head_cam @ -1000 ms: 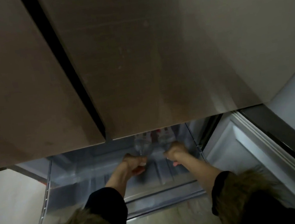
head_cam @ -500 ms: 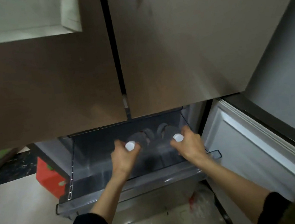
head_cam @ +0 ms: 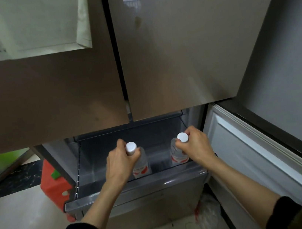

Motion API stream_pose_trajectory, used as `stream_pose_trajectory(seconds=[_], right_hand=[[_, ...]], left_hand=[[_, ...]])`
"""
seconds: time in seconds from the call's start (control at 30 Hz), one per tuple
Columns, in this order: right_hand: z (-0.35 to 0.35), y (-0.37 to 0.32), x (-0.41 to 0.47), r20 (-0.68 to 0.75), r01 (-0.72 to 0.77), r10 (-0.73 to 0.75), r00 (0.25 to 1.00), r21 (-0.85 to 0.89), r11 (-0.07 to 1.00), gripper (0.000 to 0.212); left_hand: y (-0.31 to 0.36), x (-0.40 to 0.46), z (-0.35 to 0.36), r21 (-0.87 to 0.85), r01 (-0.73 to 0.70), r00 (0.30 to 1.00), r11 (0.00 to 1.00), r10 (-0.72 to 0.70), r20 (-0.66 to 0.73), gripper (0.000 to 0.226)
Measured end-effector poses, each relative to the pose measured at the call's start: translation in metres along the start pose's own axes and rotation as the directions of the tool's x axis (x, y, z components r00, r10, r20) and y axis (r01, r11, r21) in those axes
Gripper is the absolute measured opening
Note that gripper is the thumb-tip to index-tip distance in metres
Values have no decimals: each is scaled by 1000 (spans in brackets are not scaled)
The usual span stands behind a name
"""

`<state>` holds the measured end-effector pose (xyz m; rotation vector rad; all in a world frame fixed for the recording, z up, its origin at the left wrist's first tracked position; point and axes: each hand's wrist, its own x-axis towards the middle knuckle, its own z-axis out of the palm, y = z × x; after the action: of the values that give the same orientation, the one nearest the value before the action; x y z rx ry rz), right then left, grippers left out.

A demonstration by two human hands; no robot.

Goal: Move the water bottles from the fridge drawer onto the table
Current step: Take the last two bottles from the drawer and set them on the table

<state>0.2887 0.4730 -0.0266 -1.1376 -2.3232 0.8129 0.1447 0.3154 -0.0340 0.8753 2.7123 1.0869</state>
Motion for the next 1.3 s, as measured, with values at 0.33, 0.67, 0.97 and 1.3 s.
stream_pose_trajectory(seconds=[0.33,0.67,0.97,1.3], right_hand=[[6,8,13,171,156,-150,974,-24,987,38],[24,23,21,359,93,-114,927,74,993,74],[41,29,27,412,25,-87,907,153,988,66],[26,16,17,248,187,-242,938,226,956,74]], left_hand=[[8,4,33,-173,38,998,984,-28,59,39],[-19,9,34,-267,59,932,962,43,361,56],[-25,13,39,-248,45,931,968,50,363,64],[-3,-12,23,-183,-52,996,982,64,57,72]])
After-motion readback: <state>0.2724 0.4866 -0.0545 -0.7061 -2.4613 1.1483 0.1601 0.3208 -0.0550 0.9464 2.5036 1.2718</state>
